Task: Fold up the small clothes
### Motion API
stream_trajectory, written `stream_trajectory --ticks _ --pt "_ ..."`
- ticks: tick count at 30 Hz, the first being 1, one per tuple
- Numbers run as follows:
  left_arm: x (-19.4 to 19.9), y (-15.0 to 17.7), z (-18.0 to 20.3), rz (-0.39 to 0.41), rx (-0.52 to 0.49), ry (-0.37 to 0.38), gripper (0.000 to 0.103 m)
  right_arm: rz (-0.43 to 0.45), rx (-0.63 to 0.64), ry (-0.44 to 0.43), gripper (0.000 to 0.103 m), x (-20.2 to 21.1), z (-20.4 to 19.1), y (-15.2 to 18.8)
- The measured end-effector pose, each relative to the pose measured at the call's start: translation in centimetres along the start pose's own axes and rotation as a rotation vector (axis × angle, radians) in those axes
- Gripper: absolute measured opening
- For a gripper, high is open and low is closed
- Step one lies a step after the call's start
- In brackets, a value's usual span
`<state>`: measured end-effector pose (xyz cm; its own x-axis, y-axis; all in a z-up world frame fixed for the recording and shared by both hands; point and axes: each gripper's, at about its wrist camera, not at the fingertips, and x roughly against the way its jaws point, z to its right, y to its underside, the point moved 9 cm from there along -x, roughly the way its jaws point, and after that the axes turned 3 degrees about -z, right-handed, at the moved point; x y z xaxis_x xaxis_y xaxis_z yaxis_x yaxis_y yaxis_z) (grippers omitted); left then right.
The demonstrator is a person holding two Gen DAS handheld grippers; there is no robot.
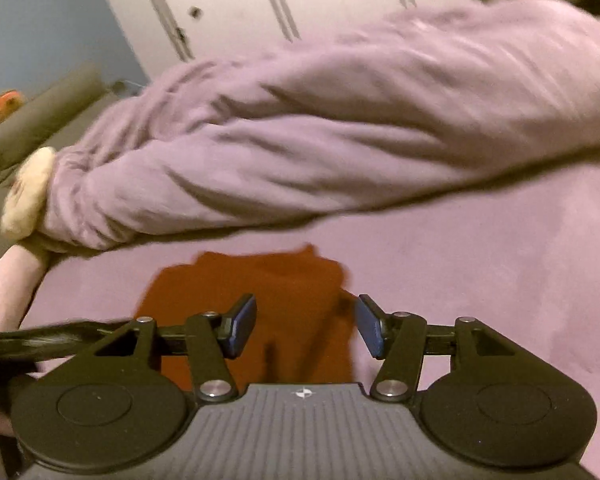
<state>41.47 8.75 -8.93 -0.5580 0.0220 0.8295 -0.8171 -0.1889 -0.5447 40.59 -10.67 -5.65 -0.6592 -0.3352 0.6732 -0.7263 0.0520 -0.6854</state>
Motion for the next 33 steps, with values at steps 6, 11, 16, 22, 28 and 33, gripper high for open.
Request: stream_trajectory --ticks 6,11,16,22,28,33 --pt "-2.6 1.9 -0.7 -0.03 0.065 -0.005 0.103 0.068 0.209 0.101 0.054 -3.0 -2.7 0.9" --pt "-3.7 2.4 -1.3 -0.086 0.137 0.043 0.103 0.064 0.237 0.156 0.067 -5.0 -1.3 2.7" --pt "-3.8 2.4 -1.3 -0.055 0.112 0.046 0.103 0.052 0.201 0.155 0.084 -6.2 0.1 3.0" --pt "-3.9 2.2 -1.5 -0.027 0.114 0.069 0.103 0.075 0.259 0.134 0.085 -6.1 0.4 3.2" --pt "-2.7 2.3 -1.6 0.02 0.119 0.066 0.103 0.097 0.288 0.147 0.085 -4.6 0.1 3.0" --pt "1.6 3.2 -0.8 0.118 0.066 0.038 0.103 0.158 0.276 0.158 0.085 -0.8 -0.3 3.4"
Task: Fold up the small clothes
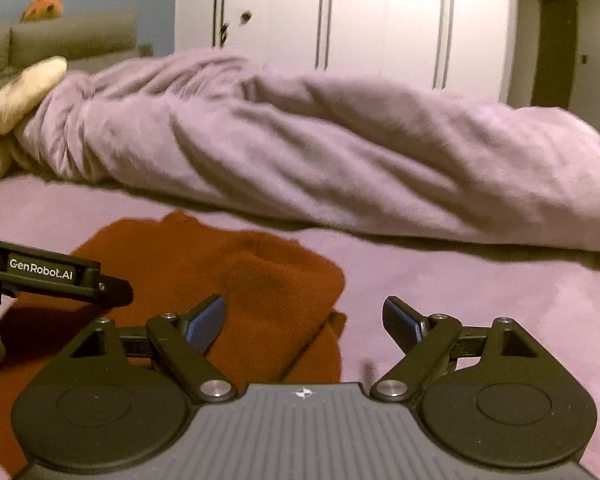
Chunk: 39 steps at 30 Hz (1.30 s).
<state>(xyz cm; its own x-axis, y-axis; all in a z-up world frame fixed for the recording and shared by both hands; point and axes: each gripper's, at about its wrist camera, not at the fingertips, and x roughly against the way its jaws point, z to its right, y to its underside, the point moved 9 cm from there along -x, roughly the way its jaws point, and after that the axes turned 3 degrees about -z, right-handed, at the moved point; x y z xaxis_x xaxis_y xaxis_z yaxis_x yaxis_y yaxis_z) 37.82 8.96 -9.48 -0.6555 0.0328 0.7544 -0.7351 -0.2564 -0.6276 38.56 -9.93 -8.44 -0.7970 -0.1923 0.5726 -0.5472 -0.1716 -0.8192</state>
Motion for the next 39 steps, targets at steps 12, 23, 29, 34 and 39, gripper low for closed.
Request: stream_trajectory --ticks 12,23,29,34,39 --pt "9.6 10.6 -1.1 -0.138 -0.192 -0.156 0.103 -0.264 -0.034 0.192 0.085 10.3 3.2 8.1" --pt "17.3 14.5 -0.1 -0.167 -0.131 -0.102 0.103 -0.434 -0.158 -0.007 0.099 17.4 -3.5 12.3" --pt "18.8 13.6 -2.1 -0.197 -0.091 -0.159 0.103 -0.439 -0.117 0.049 0.099 18.0 -4.6 9.3" --pt "19.2 13.0 -1.9 -0.214 -0.111 -0.155 0.103 -0.425 -0.129 0.026 0.099 18.6 -5.3 7.9" --pt "19.2 12.5 -0.9 -0.213 -0.151 -0.157 0.103 -0.429 -0.148 0.025 0.099 18.9 -5.5 7.4"
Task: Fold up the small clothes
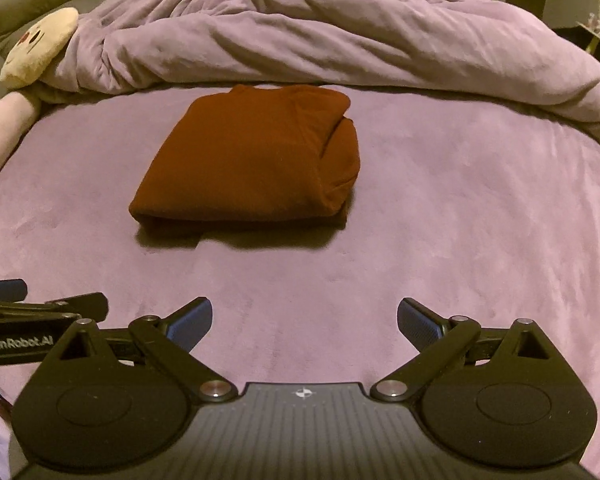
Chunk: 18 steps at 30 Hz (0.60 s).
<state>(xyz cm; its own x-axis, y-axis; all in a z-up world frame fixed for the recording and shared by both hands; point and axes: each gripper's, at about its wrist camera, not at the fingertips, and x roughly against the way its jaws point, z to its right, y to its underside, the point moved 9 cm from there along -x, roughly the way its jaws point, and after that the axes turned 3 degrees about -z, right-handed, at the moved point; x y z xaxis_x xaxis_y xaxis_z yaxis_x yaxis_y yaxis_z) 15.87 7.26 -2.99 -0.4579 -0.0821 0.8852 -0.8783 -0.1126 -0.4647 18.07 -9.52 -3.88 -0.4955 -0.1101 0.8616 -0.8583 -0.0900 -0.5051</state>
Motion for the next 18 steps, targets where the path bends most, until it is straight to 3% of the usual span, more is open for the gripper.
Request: stream_trajectory --ticks 8,18 --pt "0.27 -0.16 0.86 0.0 -0.016 0.037 0.103 -0.013 -0.017 0.017 0.099 0.45 0.24 -0.12" --pt "0.75 -0.3 1.15 0.012 -0.046 -0.002 0.103 -0.006 -0.029 0.024 0.099 1.04 0.5 -0.11"
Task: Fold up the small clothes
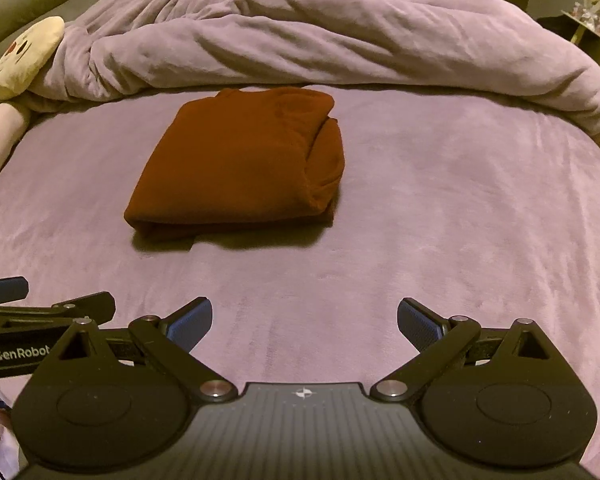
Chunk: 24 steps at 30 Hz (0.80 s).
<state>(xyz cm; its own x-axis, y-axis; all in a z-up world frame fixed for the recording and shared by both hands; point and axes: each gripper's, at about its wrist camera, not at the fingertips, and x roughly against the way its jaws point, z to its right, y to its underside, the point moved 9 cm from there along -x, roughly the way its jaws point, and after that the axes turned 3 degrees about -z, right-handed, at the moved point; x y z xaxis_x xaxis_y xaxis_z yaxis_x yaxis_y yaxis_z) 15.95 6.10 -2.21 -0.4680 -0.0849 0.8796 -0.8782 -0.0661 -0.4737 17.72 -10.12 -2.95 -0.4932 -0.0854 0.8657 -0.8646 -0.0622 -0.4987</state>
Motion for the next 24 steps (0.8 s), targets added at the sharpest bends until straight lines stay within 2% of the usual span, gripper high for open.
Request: stream_trajectory --ticks 24 --pt "0.0 0.13 -0.01 0.007 -0.011 0.026 0.103 0.015 -0.005 0.022 0.099 1.02 0.02 -0.23"
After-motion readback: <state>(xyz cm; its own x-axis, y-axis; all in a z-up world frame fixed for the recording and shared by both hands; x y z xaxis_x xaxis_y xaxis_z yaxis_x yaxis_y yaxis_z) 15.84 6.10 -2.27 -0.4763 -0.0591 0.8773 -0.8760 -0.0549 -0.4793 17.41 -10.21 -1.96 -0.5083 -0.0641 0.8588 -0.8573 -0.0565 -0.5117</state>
